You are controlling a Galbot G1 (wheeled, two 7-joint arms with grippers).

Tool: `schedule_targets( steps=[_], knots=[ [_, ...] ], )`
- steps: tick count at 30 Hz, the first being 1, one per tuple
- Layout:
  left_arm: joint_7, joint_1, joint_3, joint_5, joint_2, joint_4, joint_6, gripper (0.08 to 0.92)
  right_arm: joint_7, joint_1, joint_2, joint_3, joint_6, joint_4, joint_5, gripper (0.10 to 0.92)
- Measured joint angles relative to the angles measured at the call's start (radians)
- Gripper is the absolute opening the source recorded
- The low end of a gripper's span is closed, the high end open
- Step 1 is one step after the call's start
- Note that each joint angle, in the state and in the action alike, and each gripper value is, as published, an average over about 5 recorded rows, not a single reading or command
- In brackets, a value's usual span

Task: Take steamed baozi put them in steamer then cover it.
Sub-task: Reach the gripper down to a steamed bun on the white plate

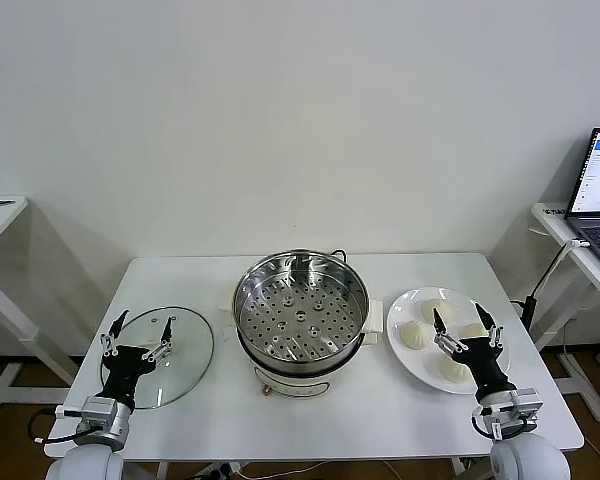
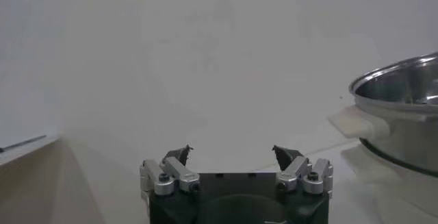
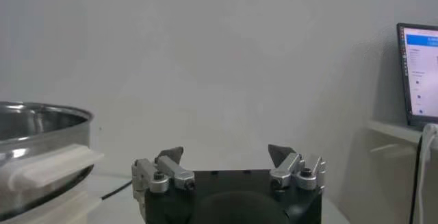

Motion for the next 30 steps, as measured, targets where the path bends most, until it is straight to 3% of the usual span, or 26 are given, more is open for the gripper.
schedule_targets(
  steps=[6, 15, 23, 30],
  knots=[
    [0.002, -0.007, 0.007, 0.0, 0.007, 0.005, -0.005, 0.823, -0.003, 0.058, -0.082, -0.014, -0.027, -0.04, -0.076, 0.823],
    [0.012, -0.018, 0.01, -0.002, 0.018, 0.022, -0.021, 0.823, -0.094, 0.244, -0.354, -0.14, -0.096, -0.161, -0.267, 0.823],
    [0.011, -0.015, 0.016, -0.003, 0.014, 0.02, -0.023, 0.823, -0.345, 0.535, -0.586, -0.433, -0.135, -0.29, -0.337, 0.823],
    [0.008, -0.01, 0.019, -0.001, 0.004, 0.017, -0.024, 0.823, -0.647, 0.874, -0.667, -0.773, -0.152, -0.43, -0.384, 0.823]
  ],
)
